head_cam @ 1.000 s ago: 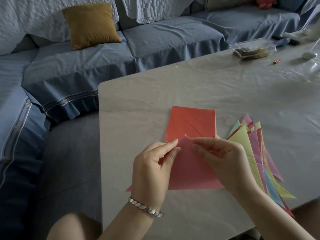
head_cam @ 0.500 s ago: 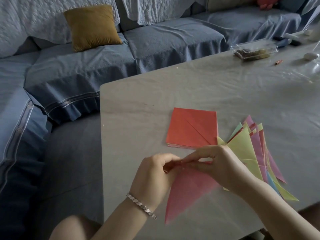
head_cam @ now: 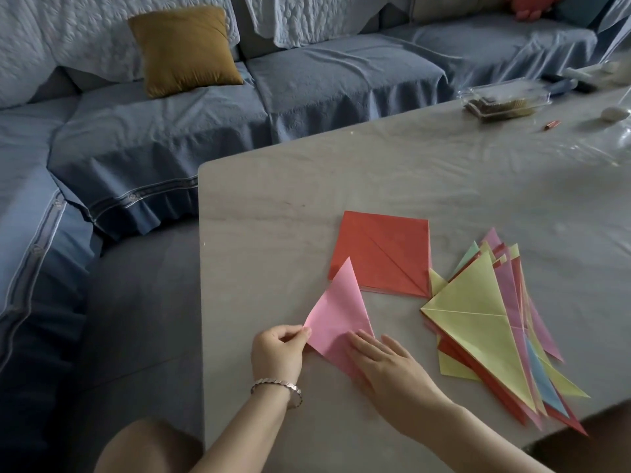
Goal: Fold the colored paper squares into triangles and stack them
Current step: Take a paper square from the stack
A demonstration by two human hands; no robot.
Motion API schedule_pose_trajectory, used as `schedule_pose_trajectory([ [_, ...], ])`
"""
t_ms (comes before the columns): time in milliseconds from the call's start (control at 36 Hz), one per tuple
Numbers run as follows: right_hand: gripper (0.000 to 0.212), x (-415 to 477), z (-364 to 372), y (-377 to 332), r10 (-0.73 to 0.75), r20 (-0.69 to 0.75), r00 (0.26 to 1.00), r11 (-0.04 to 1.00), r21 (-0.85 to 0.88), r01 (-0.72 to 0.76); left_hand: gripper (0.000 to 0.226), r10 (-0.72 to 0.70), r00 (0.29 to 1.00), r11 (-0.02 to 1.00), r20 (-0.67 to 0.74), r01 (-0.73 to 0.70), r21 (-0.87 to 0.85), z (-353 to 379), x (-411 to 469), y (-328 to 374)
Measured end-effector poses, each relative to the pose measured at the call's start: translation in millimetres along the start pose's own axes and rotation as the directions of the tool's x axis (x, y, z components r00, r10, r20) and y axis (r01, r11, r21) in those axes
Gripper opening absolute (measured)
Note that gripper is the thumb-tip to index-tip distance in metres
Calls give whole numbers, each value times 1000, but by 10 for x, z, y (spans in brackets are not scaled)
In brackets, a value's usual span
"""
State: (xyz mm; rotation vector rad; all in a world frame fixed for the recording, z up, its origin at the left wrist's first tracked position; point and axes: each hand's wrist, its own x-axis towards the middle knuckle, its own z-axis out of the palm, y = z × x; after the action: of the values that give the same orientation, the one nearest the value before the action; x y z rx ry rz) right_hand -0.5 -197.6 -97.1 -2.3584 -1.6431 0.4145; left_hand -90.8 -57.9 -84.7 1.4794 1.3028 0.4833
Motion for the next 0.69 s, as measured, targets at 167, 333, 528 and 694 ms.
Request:
schedule_pose_trajectory([
  [167,47,66,16,171,104,-79,992,979,-170,-116,26,10,1000,1000,3,-10,24,-8,28,-31],
  [333,42,430,-24,313,112,-108,988,962,-236,-135,15,36,999,999,14,-36,40,-7,72,-94],
  [528,46,888,-156,352,142,-40,989,982,-123,-145,17,18,999,1000,35,-19,23,-13,106,-125],
  [694,47,1132,-191,469,189,-3,982,973,-133,-188,28,-14,999,1000,35,14,1,-9,124,-105],
])
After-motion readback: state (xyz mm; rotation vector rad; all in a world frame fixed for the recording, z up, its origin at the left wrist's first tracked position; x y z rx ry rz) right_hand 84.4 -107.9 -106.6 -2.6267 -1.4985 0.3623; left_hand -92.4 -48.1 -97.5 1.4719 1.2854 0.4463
